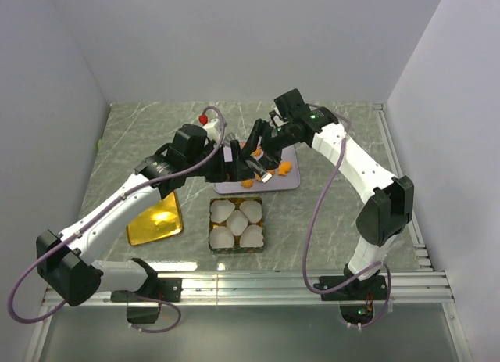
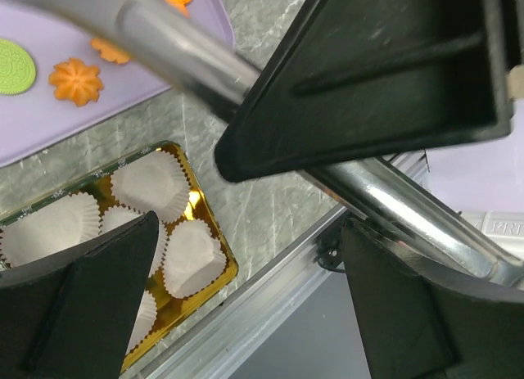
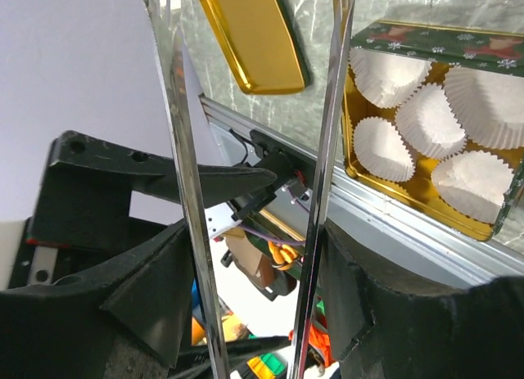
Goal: Pack the cookies
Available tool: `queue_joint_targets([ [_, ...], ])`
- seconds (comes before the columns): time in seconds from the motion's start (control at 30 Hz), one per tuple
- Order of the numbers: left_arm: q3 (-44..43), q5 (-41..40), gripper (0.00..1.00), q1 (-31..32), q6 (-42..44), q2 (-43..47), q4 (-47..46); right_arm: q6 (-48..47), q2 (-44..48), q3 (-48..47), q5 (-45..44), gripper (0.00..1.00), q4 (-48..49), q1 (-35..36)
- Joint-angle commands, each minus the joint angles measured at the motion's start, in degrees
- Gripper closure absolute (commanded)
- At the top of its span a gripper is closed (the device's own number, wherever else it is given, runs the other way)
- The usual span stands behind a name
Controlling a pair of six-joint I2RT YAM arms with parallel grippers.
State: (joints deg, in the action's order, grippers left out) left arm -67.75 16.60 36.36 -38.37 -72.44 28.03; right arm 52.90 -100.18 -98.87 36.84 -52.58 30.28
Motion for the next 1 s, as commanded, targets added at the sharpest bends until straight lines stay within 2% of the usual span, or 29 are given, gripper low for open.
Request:
queue_joint_targets([
  [0.0, -2.04, -1.21, 0.01, 0.29, 0.31, 0.72, 0.00, 0.27, 3.06, 0.87, -0.89, 0.36, 2.13, 0.83],
  [0.13, -0.90, -5.95, 0.01, 0.29, -0.13, 2.83, 2.11, -0.96, 3.41, 1.05, -1.60, 0.36, 0.73, 0.66],
  [0.33, -3.80, -13.95, 0.01, 0.20, 1.01, 4.49, 10.98, -3.06, 4.29, 2.37, -0.89, 0.37, -0.50, -1.10],
  [0.6, 1.73, -29.59, 0.01, -1.55, 3.21, 15.57, 17.40, -15.01, 5.44, 3.78, -3.87, 0.43, -10.86, -8.04],
  [0.73, 5.16, -31.72, 0.01, -5.06, 5.93, 18.39, 18.38, -22.48, 3.33, 1.84, -7.04, 0.46, -17.20, -9.54],
  [0.97, 11.06, -30.58, 0.01, -10.87, 9.89, 19.97, 15.66, -26.09, 0.52, -1.05, -13.19, 0.47, -21.68, -10.16],
])
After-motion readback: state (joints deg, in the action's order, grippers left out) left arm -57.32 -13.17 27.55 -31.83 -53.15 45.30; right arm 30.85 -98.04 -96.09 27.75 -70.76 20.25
